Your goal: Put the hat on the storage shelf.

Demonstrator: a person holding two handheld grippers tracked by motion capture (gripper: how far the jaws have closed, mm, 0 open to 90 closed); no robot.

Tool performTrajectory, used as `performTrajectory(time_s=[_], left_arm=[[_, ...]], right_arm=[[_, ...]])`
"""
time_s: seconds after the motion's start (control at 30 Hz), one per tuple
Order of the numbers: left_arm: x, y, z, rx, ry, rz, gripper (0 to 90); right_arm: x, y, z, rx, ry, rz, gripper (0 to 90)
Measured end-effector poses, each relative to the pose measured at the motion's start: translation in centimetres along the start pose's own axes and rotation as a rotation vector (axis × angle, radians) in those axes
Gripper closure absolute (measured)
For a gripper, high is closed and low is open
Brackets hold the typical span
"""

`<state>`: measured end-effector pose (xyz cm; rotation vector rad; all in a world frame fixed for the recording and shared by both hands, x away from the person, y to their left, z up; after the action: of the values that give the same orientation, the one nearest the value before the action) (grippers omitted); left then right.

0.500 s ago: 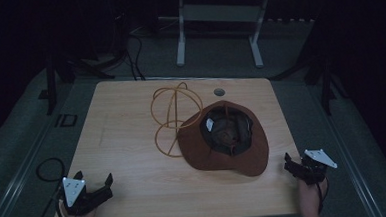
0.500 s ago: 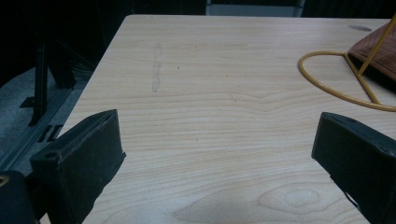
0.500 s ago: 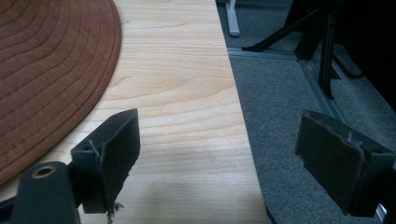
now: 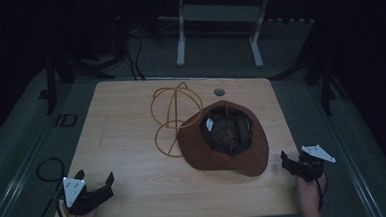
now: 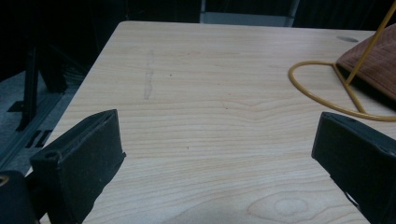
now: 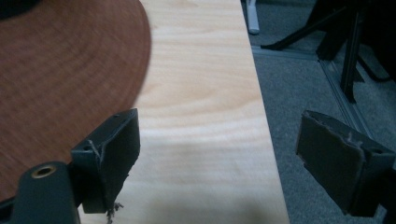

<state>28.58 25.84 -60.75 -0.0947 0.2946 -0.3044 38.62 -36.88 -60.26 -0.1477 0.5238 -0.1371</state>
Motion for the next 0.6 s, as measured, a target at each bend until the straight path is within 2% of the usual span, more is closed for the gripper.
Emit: performTrajectory(time_s=[0.13,0.2,0.3,0.47,0.6], left_arm=[[0.0,-0.2,0.0,0.002,0.001,-0.012,2.2],[0.1,-0.4,0.1,-0.005,-0.004,-0.030,2.2],[0.1,-0.8,0.1,0.008,0.004,-0.055,2.3],[0.1,-1.2,0.1,0.030,0.016,-0.055,3.1],[0.0,-1.7,0.3,-0.018,0.014,-0.096,3.1]], right_arm=[[-0.2,1.0,1.4,-0.006,-0.008,0.042,13.7],[-0.3,1.6,2.1,0.003,-0.012,0.069,13.7],[-0.3,2.6,3.0,-0.002,0.003,0.115,13.6],[-0.4,4.3,4.5,-0.006,0.011,0.195,13.3],[-0.4,5.5,5.6,-0.031,0.046,0.253,10.6]])
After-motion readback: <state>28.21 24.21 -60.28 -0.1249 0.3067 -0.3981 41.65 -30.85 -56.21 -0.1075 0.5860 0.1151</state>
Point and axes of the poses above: each handheld gripper's, and its own axes: x roughly forward along the jaws, z roughly out of its top, y roughly to its left, the point moved 9 cm from there along x, roughly forward along the jaws, and after that the axes turned 12 degrees about -z, right-handed, at the moved point
